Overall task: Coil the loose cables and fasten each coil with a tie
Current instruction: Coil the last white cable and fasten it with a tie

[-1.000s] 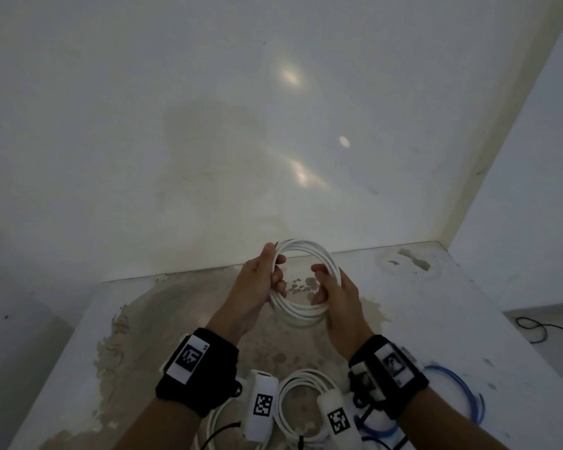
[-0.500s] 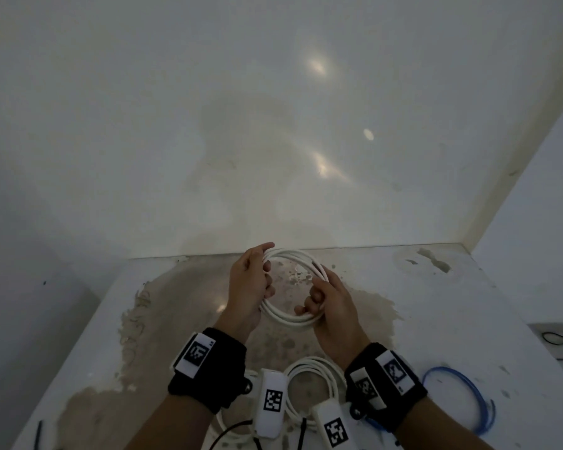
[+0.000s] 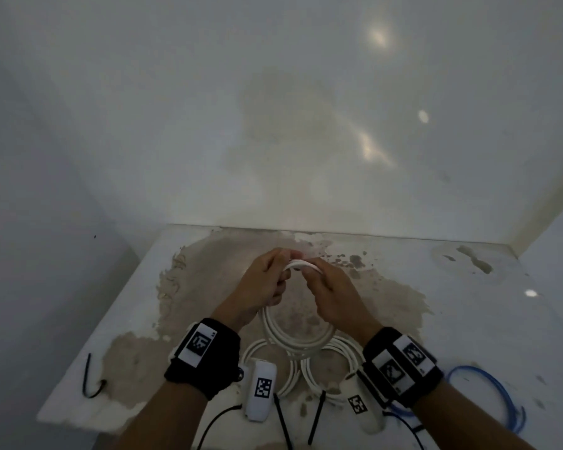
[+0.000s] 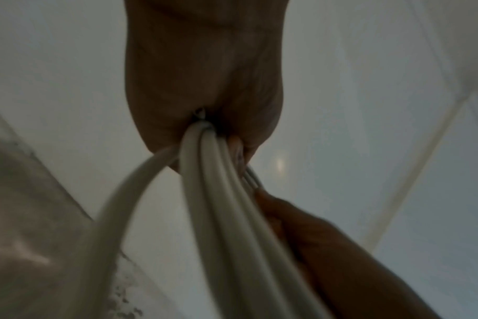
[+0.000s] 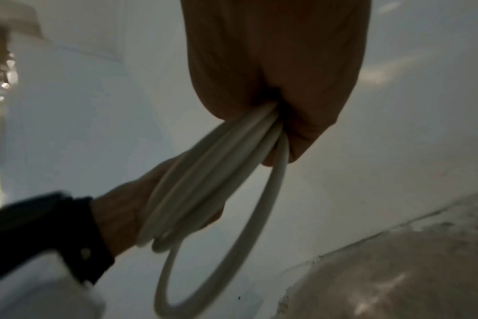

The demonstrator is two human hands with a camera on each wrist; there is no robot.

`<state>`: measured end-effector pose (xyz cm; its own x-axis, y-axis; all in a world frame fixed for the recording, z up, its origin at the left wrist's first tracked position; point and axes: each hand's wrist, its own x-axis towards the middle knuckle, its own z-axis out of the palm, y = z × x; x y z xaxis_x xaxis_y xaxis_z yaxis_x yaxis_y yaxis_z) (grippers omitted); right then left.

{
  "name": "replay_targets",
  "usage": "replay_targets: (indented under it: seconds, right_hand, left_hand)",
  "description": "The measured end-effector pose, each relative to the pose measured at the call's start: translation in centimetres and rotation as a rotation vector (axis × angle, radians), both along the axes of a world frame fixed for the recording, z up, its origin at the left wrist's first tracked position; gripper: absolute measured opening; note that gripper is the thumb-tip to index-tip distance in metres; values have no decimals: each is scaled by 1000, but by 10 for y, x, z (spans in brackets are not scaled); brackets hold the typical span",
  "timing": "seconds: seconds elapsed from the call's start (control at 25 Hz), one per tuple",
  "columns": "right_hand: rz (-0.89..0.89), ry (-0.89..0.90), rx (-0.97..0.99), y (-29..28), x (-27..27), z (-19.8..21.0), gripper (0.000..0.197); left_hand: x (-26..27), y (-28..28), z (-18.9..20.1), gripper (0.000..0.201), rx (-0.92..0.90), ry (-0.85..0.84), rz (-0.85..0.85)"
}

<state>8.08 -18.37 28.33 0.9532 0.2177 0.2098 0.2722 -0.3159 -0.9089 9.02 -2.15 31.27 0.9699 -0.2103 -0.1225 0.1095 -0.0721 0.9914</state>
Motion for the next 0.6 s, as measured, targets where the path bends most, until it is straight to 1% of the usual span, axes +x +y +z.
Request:
replay_targets:
  seconds: [0.08, 0.12, 0.16, 0.2, 0.24, 0.28, 0.32, 0.36, 0.4, 0.44, 0.48, 0.56, 0.6]
  right_hand:
    - [67, 222, 138, 19, -1, 2, 24]
    - [78, 307, 189, 31, -2, 2, 23]
    - [40, 302, 166, 41, -2, 1, 21]
    - [-51, 192, 62, 55, -2, -3, 20]
    - [-162, 25, -57, 67, -4, -7, 22]
    - [-218, -116, -123, 84, -7, -11, 22]
    - [-194, -163, -162, 103, -11, -14, 23]
    - [-120, -114, -197, 119, -15, -17, 26]
    - [-42, -4, -245, 137, -19, -20, 32]
    - [20, 100, -309, 151, -22, -23, 38]
    - [52, 141, -375, 164, -23, -27, 41]
    - [57, 93, -456, 181, -25, -32, 42]
    - [50, 55, -459, 187, -26, -32, 41]
  left_hand:
    - [-2, 24, -7, 30, 14, 5, -12]
    - [-3, 38, -12, 30, 13, 12, -16]
    - [-4, 49, -16, 32, -7, 23, 7]
    - [-5, 63, -23, 34, -43, 40, 67]
    - [-5, 73, -27, 35, -98, 67, 143]
    - [-5, 86, -34, 37, -167, 105, 224]
    - [-4, 97, -40, 37, -262, 148, 287]
    - [-4, 103, -45, 37, -362, 189, 330]
    - [-4, 112, -50, 35, -460, 229, 356]
    - [-5, 117, -54, 33, -528, 260, 370]
    - [-4, 123, -56, 32, -565, 282, 374]
    - [-5, 132, -57, 32, -538, 284, 368]
    - [-5, 137, -57, 32, -514, 271, 351]
